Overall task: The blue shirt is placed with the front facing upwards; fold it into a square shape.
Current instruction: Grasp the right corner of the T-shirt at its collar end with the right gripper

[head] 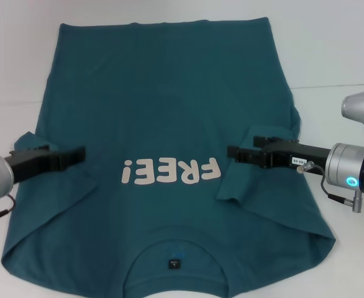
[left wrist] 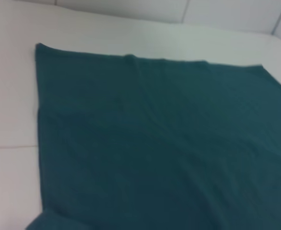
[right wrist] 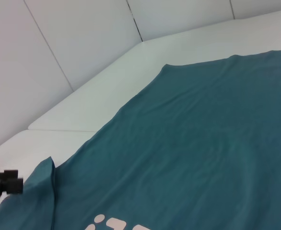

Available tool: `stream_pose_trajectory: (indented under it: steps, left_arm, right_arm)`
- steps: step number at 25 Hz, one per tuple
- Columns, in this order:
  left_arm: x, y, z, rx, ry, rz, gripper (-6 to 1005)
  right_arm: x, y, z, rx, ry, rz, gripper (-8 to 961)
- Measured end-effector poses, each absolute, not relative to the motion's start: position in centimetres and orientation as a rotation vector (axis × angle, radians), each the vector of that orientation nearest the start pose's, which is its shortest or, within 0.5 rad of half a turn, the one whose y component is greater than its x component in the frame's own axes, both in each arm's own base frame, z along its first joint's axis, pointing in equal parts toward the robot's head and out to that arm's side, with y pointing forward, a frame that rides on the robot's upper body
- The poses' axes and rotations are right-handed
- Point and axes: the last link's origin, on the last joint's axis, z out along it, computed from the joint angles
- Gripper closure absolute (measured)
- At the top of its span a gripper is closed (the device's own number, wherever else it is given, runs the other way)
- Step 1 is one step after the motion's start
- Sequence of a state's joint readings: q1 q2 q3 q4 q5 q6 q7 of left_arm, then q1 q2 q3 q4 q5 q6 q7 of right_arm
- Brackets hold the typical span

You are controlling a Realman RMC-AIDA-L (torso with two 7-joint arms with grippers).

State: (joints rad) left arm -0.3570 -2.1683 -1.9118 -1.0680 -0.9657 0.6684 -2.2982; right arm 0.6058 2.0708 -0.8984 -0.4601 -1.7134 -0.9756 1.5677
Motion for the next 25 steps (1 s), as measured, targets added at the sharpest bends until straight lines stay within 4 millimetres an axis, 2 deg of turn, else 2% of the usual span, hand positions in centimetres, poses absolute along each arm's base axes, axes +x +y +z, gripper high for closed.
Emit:
stream_pose_trajectory:
  steps: [5,12,18,25]
  left_arm:
    - [-27.4,38.1,-0.8,-2.037,-1.086,-0.294,141]
    - [-27.2,37.7,-1.7,-2.101,-1.023,-0.250,141]
    - [-26.8,37.6,-1.8,-2.122,-1.025,-0.263,141]
    - [-25.3,38.7,-1.6,-2.111,-1.025,-0.331,140]
  right_arm:
    - [27.7,39.0,-3.0,-2.290,1.050,0.608,13]
    - [27.7,38.9,-3.0,-2.292,1.051,0.606,12]
    - [28.0,38.8,-2.9,-2.287,1.055,0.602,12]
    - [28.9,39.4,-1.4,-2.255,1.038,0.567,11]
